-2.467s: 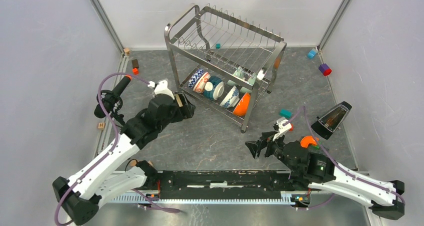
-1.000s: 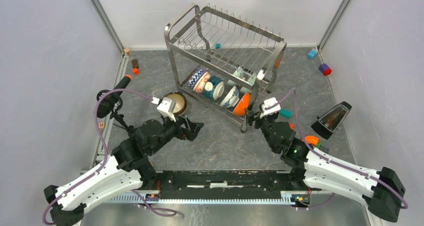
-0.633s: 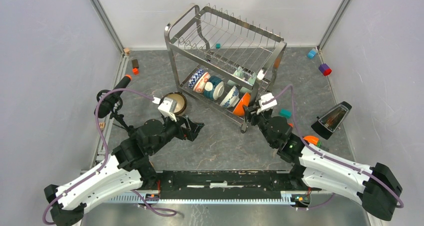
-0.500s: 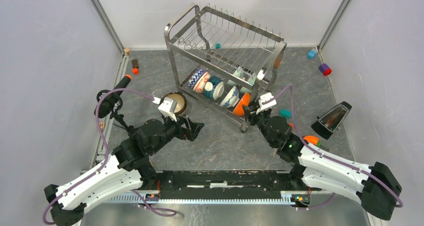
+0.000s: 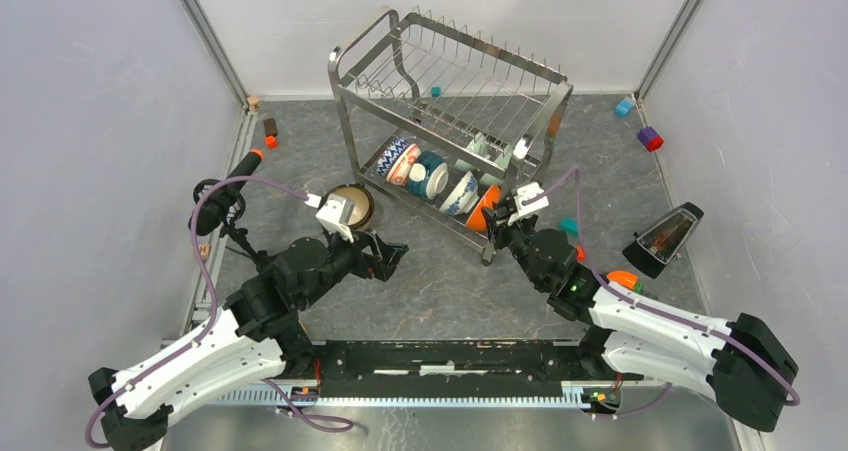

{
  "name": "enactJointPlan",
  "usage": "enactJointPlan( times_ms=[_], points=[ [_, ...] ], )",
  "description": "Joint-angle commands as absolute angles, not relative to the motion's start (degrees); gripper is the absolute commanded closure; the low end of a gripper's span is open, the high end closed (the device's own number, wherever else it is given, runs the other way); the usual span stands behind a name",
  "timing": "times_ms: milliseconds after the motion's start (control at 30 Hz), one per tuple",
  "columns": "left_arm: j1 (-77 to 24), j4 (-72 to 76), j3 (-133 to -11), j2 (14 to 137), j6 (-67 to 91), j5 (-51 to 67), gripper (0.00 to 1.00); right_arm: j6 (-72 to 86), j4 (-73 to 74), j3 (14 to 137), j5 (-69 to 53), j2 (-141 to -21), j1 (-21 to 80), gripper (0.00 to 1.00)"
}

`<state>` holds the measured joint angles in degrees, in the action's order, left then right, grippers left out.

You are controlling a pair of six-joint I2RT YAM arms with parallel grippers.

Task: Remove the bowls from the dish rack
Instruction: Adjust the dish rack at the center of the board.

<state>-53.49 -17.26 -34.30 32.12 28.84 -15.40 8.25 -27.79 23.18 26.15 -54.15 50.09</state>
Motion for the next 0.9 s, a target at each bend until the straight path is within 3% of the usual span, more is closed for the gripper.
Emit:
enactJointPlan(
  times_ms=[0,100,233,433,867],
  points=[
    [-53.9,-15.6,-34.8,32.4,26.6,-16.6,0.06,9.2,-26.7,25.9,31.1,-55.3,48.2,0.67],
    [-53.9,-15.5,-34.7,32.5,26.7,-16.7,0.06,8.7,-23.7,26.0,31.1,-53.4,48.1,0.55],
    [-53.9,-15.1,-35.1,33.5,26.6,-16.4,0.06,7.8,-18.2,25.5,29.9,-48.0,48.2,0.24],
    [-53.9,-14.7,-37.9,36.2,25.5,-16.1,0.06,7.2,-9.4,26.4,27.7,-39.8,48.2,0.03],
    [-53.9,-12.1,-45.3,44.5,23.7,-14.4,0.0,9.0,9.8,30.1,22.6,-23.9,48.0,0.02]
  ],
)
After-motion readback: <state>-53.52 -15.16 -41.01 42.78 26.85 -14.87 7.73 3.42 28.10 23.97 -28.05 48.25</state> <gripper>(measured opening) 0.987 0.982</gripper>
